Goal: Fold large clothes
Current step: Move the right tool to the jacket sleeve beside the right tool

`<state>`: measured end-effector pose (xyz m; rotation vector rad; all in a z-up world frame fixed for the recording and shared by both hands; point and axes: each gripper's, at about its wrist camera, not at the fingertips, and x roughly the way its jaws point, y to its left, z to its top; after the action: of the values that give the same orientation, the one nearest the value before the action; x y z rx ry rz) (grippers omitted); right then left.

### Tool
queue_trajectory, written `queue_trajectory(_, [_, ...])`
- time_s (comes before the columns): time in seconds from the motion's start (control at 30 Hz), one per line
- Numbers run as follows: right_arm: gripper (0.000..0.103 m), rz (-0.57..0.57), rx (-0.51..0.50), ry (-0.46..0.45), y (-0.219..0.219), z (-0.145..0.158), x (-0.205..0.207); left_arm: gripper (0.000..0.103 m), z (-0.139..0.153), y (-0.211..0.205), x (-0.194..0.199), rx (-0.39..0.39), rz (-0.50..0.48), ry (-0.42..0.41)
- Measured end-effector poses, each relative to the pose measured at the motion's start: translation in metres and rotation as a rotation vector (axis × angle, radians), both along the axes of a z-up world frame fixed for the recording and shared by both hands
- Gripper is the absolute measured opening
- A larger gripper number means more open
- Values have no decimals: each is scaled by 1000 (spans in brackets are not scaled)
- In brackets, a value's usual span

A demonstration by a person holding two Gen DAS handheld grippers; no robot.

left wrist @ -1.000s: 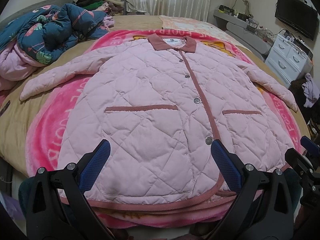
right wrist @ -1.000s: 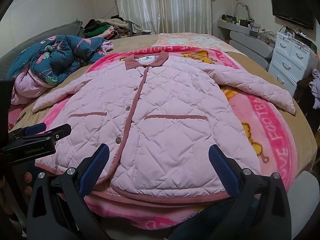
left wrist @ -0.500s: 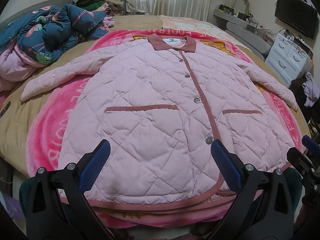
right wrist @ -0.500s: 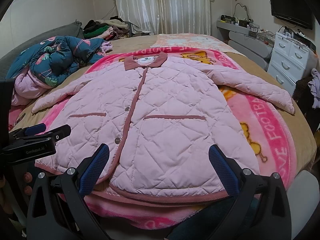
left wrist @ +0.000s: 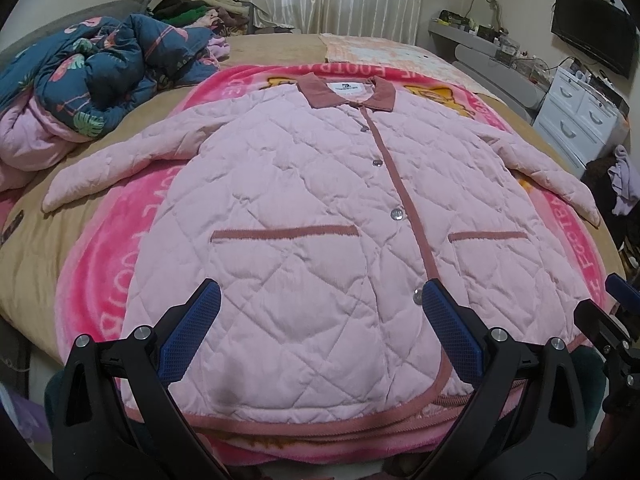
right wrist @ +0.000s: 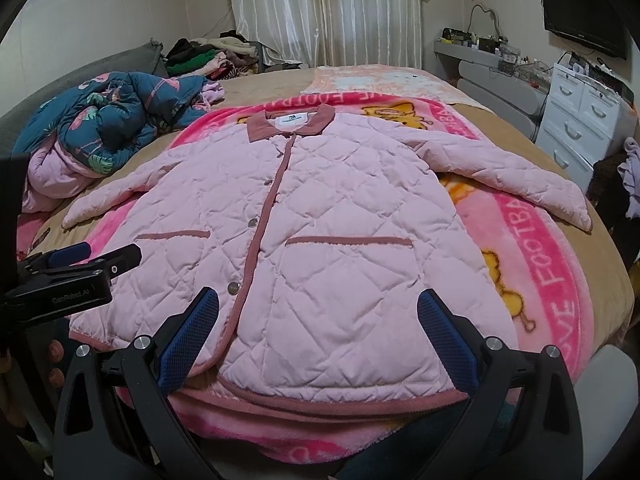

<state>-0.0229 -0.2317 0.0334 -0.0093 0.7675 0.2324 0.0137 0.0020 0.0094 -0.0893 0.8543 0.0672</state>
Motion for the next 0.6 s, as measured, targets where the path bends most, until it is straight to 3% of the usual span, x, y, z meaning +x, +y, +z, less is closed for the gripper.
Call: queue_trajectory(0.6, [99, -30, 18, -30, -1, 34, 93, 94, 23, 1, 79, -11, 10, 0])
